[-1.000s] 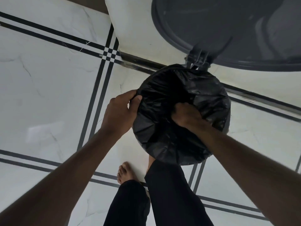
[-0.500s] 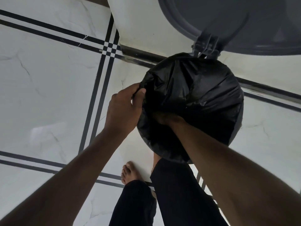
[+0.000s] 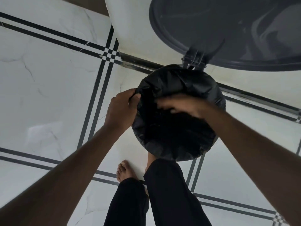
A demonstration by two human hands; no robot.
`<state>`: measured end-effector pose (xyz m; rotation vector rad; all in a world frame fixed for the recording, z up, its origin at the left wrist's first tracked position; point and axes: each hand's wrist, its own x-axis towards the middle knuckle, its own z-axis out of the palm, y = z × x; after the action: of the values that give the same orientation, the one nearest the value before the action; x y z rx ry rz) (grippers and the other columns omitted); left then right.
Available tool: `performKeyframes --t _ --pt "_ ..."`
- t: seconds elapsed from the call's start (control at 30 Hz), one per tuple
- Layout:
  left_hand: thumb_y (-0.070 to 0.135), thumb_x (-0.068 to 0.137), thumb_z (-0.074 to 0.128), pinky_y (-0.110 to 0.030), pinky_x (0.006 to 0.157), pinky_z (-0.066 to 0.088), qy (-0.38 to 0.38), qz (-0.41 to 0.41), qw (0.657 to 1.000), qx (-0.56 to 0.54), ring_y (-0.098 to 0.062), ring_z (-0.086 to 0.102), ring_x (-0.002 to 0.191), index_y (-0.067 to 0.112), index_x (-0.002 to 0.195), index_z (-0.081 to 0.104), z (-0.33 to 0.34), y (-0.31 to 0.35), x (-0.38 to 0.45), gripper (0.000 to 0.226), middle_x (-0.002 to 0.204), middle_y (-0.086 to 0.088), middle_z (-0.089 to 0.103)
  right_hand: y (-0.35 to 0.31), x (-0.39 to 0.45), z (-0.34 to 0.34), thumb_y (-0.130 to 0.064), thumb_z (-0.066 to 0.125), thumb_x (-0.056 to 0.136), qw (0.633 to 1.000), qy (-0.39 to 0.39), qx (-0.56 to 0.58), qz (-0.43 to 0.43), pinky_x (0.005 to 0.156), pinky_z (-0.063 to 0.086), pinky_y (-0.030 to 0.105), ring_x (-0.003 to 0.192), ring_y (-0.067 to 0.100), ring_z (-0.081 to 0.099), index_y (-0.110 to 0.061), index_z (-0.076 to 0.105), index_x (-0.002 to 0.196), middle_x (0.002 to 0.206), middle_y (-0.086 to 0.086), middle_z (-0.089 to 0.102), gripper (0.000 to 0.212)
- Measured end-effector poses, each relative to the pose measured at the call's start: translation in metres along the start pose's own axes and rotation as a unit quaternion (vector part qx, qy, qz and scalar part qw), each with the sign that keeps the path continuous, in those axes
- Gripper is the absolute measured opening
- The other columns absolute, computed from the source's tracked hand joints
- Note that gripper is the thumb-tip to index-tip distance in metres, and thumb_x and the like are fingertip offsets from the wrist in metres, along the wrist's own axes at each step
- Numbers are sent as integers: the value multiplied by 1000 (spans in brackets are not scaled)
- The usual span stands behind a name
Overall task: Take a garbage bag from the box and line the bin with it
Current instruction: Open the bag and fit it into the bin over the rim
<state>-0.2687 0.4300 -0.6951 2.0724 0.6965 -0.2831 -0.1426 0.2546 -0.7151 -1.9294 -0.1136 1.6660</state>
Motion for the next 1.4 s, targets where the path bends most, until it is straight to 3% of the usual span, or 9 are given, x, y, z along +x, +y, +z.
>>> performKeyframes --t 0.1,0.33,0.47,0.63,0.8,0.9,1.03,1.2,1.4 --pt "26 102 44 -38 79 54 7 10 1000 6 -23 67 89 17 110 70 1 -1 0 28 92 0 73 5 22 -25 -53 62 87 986 146 81 19 100 41 31 117 16 56 -30 56 137 134 -7 58 55" --pt "32 101 42 -46 83 55 -3 13 1000 1 -23 68 93 19 116 68 0 -4 1 32 97 0 74 29 37 3 -37 50 97 988 131 -87 2 104 41 31 124 25 54 -22 51 140 143 9 54 46" --pt "34 99 41 -46 80 55 -13 18 1000 -1 -25 67 89 19 110 69 -2 -5 3 33 92 0 73 65 25 31 -62 33 94 837 160 -524 12 119 17 50 150 32 13 -31 20 155 163 10 18 69" --pt "34 101 42 -44 81 55 -4 30 999 -8 -22 67 89 21 112 68 1 -11 3 31 92 2 73 109 28 26 -76 18 90 784 94 -600 127 121 -8 50 152 31 -1 -30 3 158 166 10 3 83" --pt "40 98 39 -48 78 55 0 31 1000 -7 -24 67 87 19 109 66 4 -11 3 37 90 0 72 122 28 30 -64 26 95 741 100 -654 116 122 -3 49 152 29 -2 -26 1 158 166 8 3 78" --pt "41 98 39 -48 79 55 -5 25 1000 -14 -24 68 89 19 110 66 3 -9 2 37 92 0 73 82 18 34 -40 36 98 817 89 -549 150 120 17 47 146 31 30 -21 40 148 155 11 38 54" --pt "42 96 38 -49 80 55 -7 10 1000 -13 -25 67 89 20 108 66 3 -7 1 37 92 0 73 45 12 39 -35 46 85 963 205 -91 152 100 48 42 110 35 62 -13 66 107 119 14 66 37" --pt "41 97 39 -47 79 54 -1 14 1000 -8 -26 67 87 19 108 66 4 -7 3 37 90 -1 72 20 35 66 -45 44 97 914 243 312 89 110 35 36 130 26 46 -24 33 151 145 4 46 60" --pt "32 103 43 -39 73 54 34 58 998 -16 -18 66 80 18 106 67 9 -16 1 28 83 3 69 23 108 81 -50 29 103 925 243 268 118 122 15 42 148 29 24 -14 24 155 162 10 23 64"
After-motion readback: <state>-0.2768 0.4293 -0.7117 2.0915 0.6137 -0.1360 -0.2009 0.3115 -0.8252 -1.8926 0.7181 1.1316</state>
